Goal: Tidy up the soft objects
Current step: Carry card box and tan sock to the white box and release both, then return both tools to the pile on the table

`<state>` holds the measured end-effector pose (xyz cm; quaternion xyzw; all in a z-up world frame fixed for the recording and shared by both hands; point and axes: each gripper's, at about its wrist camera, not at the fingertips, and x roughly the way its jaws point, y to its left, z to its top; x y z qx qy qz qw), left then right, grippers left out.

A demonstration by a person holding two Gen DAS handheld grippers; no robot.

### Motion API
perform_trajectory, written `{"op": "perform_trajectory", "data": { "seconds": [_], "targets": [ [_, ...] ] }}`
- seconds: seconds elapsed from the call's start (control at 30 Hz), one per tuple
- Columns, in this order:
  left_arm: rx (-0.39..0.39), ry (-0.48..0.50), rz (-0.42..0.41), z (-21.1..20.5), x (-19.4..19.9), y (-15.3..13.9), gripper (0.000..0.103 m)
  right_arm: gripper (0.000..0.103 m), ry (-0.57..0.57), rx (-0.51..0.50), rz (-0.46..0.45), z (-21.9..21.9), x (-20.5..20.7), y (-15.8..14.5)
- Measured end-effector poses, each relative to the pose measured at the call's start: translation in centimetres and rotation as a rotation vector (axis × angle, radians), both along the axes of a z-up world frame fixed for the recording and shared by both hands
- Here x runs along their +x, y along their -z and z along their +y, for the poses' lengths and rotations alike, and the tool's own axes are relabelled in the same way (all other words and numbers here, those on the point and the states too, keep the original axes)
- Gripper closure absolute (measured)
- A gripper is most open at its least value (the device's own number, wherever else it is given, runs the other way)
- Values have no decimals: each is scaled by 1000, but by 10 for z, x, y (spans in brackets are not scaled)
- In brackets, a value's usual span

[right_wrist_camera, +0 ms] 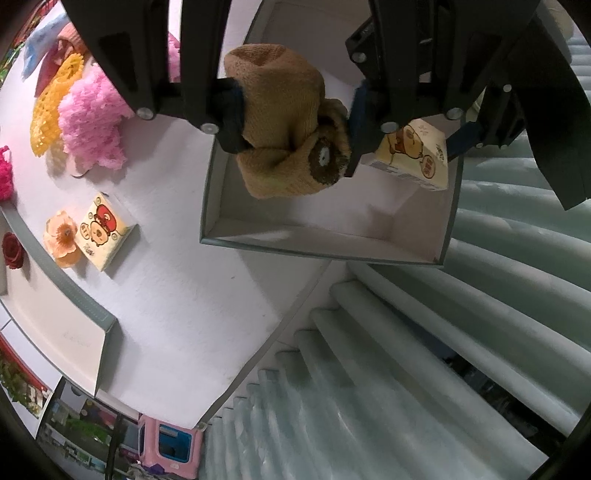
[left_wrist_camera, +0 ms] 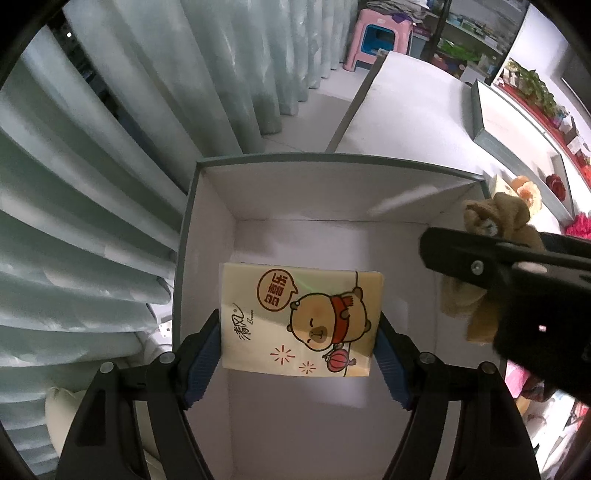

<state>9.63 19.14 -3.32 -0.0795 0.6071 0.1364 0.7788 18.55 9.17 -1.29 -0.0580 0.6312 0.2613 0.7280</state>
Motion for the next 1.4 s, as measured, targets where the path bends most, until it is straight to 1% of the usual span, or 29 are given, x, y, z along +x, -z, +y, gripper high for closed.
{"op": "perform_trajectory", "data": {
  "seconds": [0.03, 0.07, 0.1, 0.13, 0.27, 0.3, 0.33, 0.37, 0.43, 0.53, 0.57, 0.63, 0.73, 0.83, 0.87, 0.97, 1.0, 1.1, 1.2, 1.33, 1.4],
  "targets": [
    [-5, -4, -6, 1, 0, -1, 15, 35, 2, 1, -5, -1, 0, -1],
    [-10, -17, -15, 3, -2, -4, 8, 31, 5, -3, -10, -1, 0, -2],
    [-13, -25, -21, 4, -3, -6, 4, 23, 5, -2, -14, -3, 0, -3],
    [-15, -30, -24, 4, -3, -8, 3, 20, 5, 6, -14, -4, 1, -4],
    [-32, -20, -42, 4, -7, -17, 3, 16, 10, 19, -4, -10, -1, -11],
    [-38, -16, -50, 3, -9, -21, 3, 12, 15, 29, -3, -13, -1, -14],
    [-48, -16, -68, 3, -12, -26, 2, 2, 20, 43, 0, -17, -2, -17],
    [-59, -18, -88, 3, -15, -31, 1, 0, 28, 45, -2, -20, -4, -19],
    [-75, -19, -151, 4, -23, -46, 1, 0, 52, 81, 8, -31, -7, -26],
    [-70, -11, -256, 2, -35, -69, 1, 0, 91, 114, 12, -51, -16, -37],
    [-63, -7, -267, 0, -35, -73, 1, 0, 97, 113, 6, -55, -18, -39],
    [-49, 16, -242, -7, -36, -77, 1, 0, 111, 100, -11, -69, -26, -45],
    [-78, 46, -174, -20, -39, -73, 1, 0, 127, 84, -19, -91, -45, -50],
    [-91, 81, -110, -40, -49, -66, 1, 0, 149, 50, -1, -114, -65, -51],
    [-97, 94, -92, -46, -52, -64, 1, 0, 162, 37, 18, -126, -75, -48],
    [-111, 163, -32, -73, -62, -56, 1, 0, 196, 3, 44, -152, -94, -39],
    [-110, 179, -20, -80, -65, -54, 1, 0, 223, -18, 51, -166, -103, -35],
    [-116, 253, 18, -106, -69, -52, 1, 0, 288, -30, 82, -197, -119, -28],
    [-116, 327, 27, -133, -67, -55, 1, 0, 370, -48, 109, -238, -135, -20],
    [-109, 402, 43, -170, -57, -58, 1, 0, 508, -80, 152, -298, -159, -6],
    [-130, 428, 46, -187, -49, -57, 1, 0, 590, -84, 179, -326, -171, 0]
  ]
}}
